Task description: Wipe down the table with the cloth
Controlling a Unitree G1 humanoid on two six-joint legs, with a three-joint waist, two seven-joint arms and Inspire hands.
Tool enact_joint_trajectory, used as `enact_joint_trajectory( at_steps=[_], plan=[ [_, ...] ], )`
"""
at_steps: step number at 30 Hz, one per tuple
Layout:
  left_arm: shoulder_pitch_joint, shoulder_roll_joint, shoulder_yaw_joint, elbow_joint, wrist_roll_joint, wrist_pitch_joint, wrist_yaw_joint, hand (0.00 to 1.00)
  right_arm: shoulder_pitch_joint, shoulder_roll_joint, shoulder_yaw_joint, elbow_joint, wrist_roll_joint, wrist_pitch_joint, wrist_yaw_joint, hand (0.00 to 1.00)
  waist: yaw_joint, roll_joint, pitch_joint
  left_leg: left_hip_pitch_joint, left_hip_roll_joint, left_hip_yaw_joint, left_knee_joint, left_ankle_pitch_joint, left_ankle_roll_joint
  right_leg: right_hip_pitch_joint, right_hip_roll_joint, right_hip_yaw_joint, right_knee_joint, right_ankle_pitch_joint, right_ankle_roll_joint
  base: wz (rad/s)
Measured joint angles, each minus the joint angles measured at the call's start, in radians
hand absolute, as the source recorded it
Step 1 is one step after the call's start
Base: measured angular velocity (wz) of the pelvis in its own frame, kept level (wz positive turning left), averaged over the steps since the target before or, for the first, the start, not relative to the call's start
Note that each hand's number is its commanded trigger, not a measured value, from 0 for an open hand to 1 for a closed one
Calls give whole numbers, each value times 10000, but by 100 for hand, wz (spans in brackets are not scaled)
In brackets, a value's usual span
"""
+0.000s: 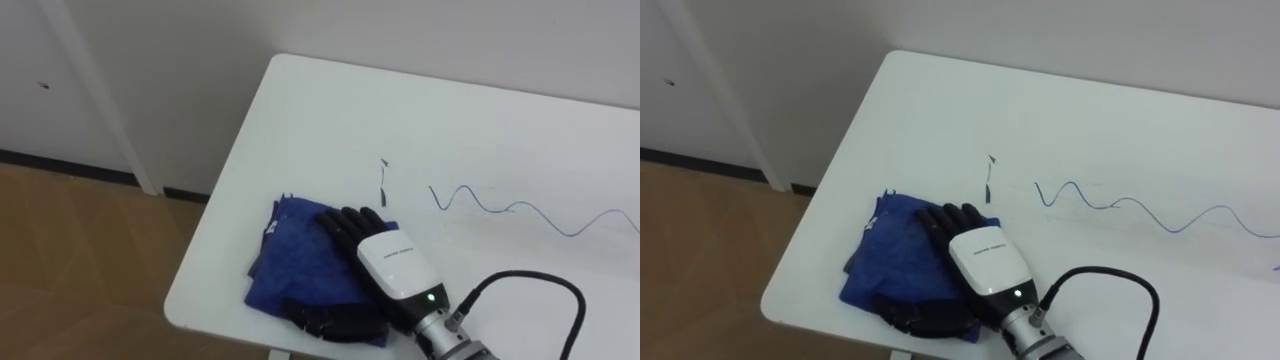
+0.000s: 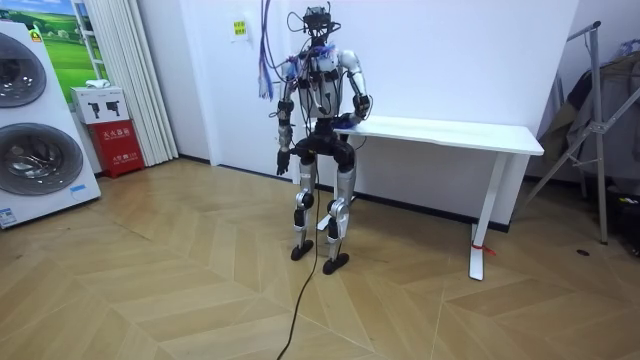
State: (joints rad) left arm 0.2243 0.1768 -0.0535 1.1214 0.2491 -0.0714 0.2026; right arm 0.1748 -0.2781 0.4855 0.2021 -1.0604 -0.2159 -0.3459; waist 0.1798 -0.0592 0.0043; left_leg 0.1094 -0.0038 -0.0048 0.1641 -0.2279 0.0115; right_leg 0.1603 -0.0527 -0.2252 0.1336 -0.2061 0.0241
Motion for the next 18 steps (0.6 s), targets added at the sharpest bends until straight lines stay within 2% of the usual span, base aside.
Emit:
enact_joint_trajectory(
  at_steps=[7, 8, 9, 10, 18],
  plan=[
    [22, -1, 0, -3, -6, 64, 22, 0, 36, 3, 1, 95, -7, 47, -11, 0, -67, -30, 8, -7, -1, 1, 2, 0, 0, -4, 1, -2, 2, 0, 0, 0],
    [18, -1, -1, -3, -6, 119, 31, 0, 37, 12, 1, 199, -10, 80, -44, 7, -102, -35, 5, -63, -1, -4, 7, 0, 0, -6, 0, -25, 3, 0, 0, 0],
    [-14, -1, -6, -9, -6, 156, 34, 0, 37, 11, 1, 232, -20, 93, -71, 60, -120, -39, 3, -86, -5, -10, 20, 0, 0, -15, -2, -29, 2, 0, 0, 4],
    [-34, -1, -14, -11, -2, 214, 36, 0, 36, 13, 1, 241, -39, 120, -143, 100, -139, -40, 4, -111, -7, -18, 25, 0, 0, -32, -3, -32, 0, 0, 0, 0],
    [-11, -2, -17, -25, -2, 312, 84, 0, -90, 47, -5, 165, -39, 290, -934, 100, -125, -41, -24, -107, -11, -22, 40, 0, 0, -20, -11, -61, 2, 0, 0, 0]
  ],
)
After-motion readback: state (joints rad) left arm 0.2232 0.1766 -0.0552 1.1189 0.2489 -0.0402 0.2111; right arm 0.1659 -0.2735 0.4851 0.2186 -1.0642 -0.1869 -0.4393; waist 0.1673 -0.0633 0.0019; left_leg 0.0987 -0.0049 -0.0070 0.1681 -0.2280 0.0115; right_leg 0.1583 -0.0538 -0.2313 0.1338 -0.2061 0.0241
